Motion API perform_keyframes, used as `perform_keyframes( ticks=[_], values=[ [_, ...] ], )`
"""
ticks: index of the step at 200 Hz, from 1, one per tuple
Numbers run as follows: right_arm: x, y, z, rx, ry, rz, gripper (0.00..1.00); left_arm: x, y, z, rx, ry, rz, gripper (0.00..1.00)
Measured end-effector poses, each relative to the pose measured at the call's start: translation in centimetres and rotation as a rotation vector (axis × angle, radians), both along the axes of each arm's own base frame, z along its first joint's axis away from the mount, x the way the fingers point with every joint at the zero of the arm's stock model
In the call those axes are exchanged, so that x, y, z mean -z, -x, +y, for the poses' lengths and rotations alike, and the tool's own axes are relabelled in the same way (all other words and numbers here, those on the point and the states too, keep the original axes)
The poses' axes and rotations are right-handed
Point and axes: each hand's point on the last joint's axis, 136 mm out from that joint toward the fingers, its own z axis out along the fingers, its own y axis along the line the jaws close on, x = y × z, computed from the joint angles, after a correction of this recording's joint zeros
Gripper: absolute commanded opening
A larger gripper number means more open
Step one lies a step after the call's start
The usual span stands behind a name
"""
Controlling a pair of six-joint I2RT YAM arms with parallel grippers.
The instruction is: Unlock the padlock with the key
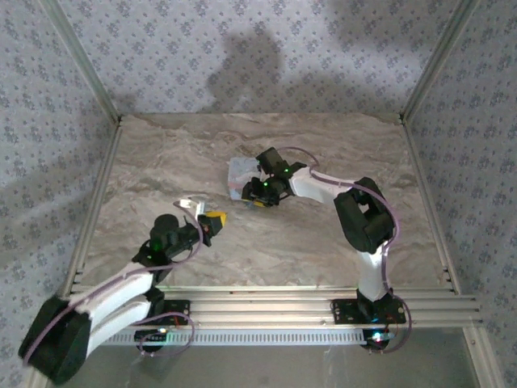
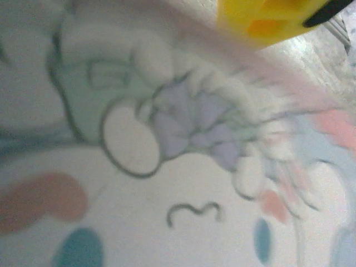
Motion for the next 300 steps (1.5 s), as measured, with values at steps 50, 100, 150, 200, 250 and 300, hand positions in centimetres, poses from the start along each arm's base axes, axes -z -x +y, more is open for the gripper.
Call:
perform_keyframes(
  ticks=[50, 100, 150, 200, 250, 300],
  values=[
    [-0.5, 2.3, -0.7, -0.023, 0.046, -0.024, 0.6, -2.6, 1.9, 2.8, -0.083, 0.005, -0.079, 0.0],
    [-12.4, 3.9, -1.8, 0.003, -0.112, -0.227, 0.59, -3.0, 1.8, 3.1, -0.084, -0.095, -0.055, 0.0],
    [-20.7, 6.5, -1.9, 0.034, -0.302, -0.346, 0.52, -8.4, 0.7, 0.2, -0.011, -0.144, -0.158, 0.0],
    [-20.1, 7.6, -1.1, 0.063, -0.345, -0.29, 0.54, -9.3, 0.5, -4.4, 0.068, -0.264, -0.232, 0.0],
    [-18.4, 7.8, -1.2, 0.118, -0.356, -0.219, 0.46, -9.1, 0.2, -6.5, 0.072, -0.336, -0.294, 0.0],
    [-18.9, 7.4, -0.9, 0.145, -0.403, -0.193, 0.31, -9.5, -0.1, -6.8, 0.059, -0.352, -0.326, 0.0]
  ],
)
